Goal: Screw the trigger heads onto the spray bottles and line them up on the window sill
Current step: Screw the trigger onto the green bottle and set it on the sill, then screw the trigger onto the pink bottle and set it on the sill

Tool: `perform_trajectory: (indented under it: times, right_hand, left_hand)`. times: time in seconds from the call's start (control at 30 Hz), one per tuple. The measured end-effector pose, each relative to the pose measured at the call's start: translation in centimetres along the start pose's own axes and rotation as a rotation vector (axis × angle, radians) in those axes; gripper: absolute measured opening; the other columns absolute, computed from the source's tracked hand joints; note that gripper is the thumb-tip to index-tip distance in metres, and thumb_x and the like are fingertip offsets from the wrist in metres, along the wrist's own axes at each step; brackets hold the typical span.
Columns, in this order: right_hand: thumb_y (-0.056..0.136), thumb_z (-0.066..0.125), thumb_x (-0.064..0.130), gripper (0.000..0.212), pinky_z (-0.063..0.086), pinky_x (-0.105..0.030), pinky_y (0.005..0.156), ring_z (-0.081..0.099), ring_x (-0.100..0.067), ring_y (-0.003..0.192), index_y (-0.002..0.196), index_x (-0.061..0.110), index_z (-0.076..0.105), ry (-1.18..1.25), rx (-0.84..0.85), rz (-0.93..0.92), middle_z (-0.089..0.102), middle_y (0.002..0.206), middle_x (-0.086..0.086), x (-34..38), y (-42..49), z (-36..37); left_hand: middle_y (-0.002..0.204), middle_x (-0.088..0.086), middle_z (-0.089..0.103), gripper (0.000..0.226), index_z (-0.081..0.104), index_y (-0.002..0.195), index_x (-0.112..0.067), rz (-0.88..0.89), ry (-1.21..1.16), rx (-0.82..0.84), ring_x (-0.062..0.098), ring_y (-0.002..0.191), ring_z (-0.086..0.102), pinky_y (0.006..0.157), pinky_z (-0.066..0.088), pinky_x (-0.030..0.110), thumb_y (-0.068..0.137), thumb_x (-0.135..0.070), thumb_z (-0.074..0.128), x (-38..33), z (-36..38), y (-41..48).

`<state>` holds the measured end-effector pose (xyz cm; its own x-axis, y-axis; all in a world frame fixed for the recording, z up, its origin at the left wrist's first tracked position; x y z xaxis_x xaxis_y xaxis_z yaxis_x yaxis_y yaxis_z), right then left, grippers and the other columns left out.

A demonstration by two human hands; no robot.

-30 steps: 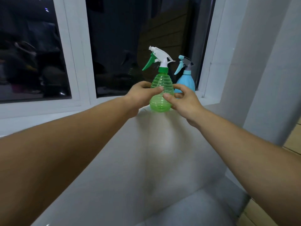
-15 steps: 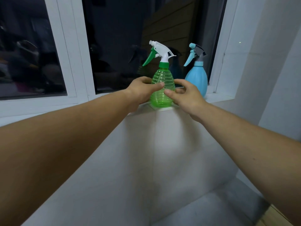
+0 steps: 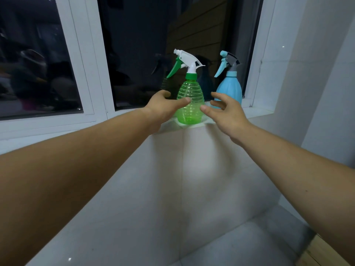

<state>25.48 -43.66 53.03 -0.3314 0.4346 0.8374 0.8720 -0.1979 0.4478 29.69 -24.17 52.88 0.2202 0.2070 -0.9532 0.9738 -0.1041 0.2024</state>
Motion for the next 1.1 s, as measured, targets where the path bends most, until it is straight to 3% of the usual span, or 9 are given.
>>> perform_trajectory:
  times: [0.17,0.27,0.4,0.5,0.6,0.7,0.83,1.03,1.1]
  right_hand:
    - [0.082,0.073,0.034,0.028,0.058,-0.042,0.087,0.067,-0.021,0.083,0.103,0.016,0.068,0.02,-0.121,0.054,0.07,0.094,-0.01,-2.9,-5.6,-3.5]
    - [0.089,0.067,0.022,0.023,0.056,-0.037,0.073,0.066,-0.029,0.076,0.102,0.004,0.066,0.023,-0.014,0.2,0.069,0.093,-0.028,-8.7,-11.1,-3.3]
    - [0.093,0.063,0.024,0.025,0.053,-0.036,0.072,0.064,-0.023,0.079,0.102,0.001,0.066,-0.066,0.252,0.499,0.069,0.094,-0.017,-19.4,-19.0,-1.3]
    - [0.089,0.068,0.028,0.029,0.057,-0.039,0.078,0.067,-0.023,0.081,0.104,0.003,0.067,-0.181,0.371,0.662,0.069,0.098,-0.016,-26.5,-24.1,-0.5]
    - [0.085,0.072,0.031,0.031,0.059,-0.04,0.079,0.069,-0.023,0.081,0.101,0.005,0.069,-0.248,0.43,0.793,0.069,0.098,-0.017,-32.6,-28.9,0.3]
    - [0.084,0.073,0.035,0.029,0.059,-0.041,0.08,0.071,-0.03,0.09,0.098,0.009,0.069,-0.337,0.494,0.877,0.07,0.098,-0.016,-38.3,-32.4,1.6]
    - [0.083,0.073,0.033,0.031,0.049,-0.029,0.076,0.064,-0.022,0.087,0.102,0.01,0.071,-0.477,0.487,0.783,0.065,0.092,-0.004,-42.7,-32.0,3.4]
    - [0.079,0.076,0.04,0.051,0.045,-0.033,0.096,0.058,-0.025,0.113,0.116,0.006,0.066,-0.616,0.721,0.699,0.06,0.127,-0.011,-48.0,-31.0,8.0]
    - [0.079,0.076,0.04,0.058,0.042,-0.035,0.103,0.053,-0.028,0.124,0.123,0.004,0.063,-0.639,0.764,0.722,0.055,0.136,-0.013,-49.5,-31.6,9.1]
  left_hand:
    - [0.092,0.001,0.063,0.034,0.06,0.112,-0.015,0.176,-0.071,-0.182,0.017,0.085,0.064,0.082,0.059,0.036,0.089,-0.029,0.081,-0.9,-1.6,-6.6]
    - [0.085,0.001,0.066,0.01,0.064,0.094,-0.018,0.069,-0.148,0.065,0.012,0.073,0.066,0.066,0.053,0.025,0.095,-0.022,0.074,4.4,2.6,-10.8]
    - [0.103,0.007,0.072,0.004,0.068,0.097,-0.021,-0.288,-0.165,0.382,0.015,0.091,0.072,0.08,0.056,0.028,0.096,-0.025,0.07,17.2,8.8,-15.7]
    - [0.13,0.012,0.07,0.033,0.066,0.118,-0.023,-0.474,-0.103,0.498,0.02,0.114,0.071,0.091,0.055,0.033,0.089,-0.032,0.078,26.8,11.5,-19.5]
    - [0.143,0.011,0.061,0.084,0.057,0.136,-0.029,-0.641,-0.034,0.664,0.019,0.128,0.062,0.108,0.048,0.035,0.064,-0.05,0.093,34.7,14.1,-24.8]
    - [0.161,0.011,0.044,0.112,0.039,0.155,-0.033,-0.76,0.016,0.853,0.024,0.145,0.047,0.123,0.035,0.04,0.057,-0.056,0.088,40.9,16.8,-29.6]
    - [0.17,0.004,0.024,0.111,0.02,0.163,-0.04,-0.746,0.028,0.878,0.025,0.158,0.024,0.115,0.035,0.034,0.077,-0.034,0.091,46.1,19.7,-31.9]
    - [0.138,-0.022,0.049,0.114,0.031,0.145,-0.047,-0.484,0.049,0.808,-0.011,0.127,0.055,0.097,0.054,0.013,0.061,-0.012,0.1,49.3,23.6,-31.7]
    - [0.135,-0.021,0.051,0.107,0.038,0.133,-0.052,-0.431,0.088,0.753,-0.006,0.122,0.058,0.106,0.055,0.026,0.054,-0.021,0.103,50.8,24.1,-31.5]
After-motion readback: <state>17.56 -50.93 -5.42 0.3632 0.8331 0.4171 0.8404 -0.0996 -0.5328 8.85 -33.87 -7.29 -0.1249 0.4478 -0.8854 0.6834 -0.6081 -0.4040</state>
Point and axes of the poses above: each hand's wrist, its own y-axis towards the middle knuckle, its own z-axis out of the palm, x = y × z, the point moved 10 cm from there along y, towards the middle knuckle
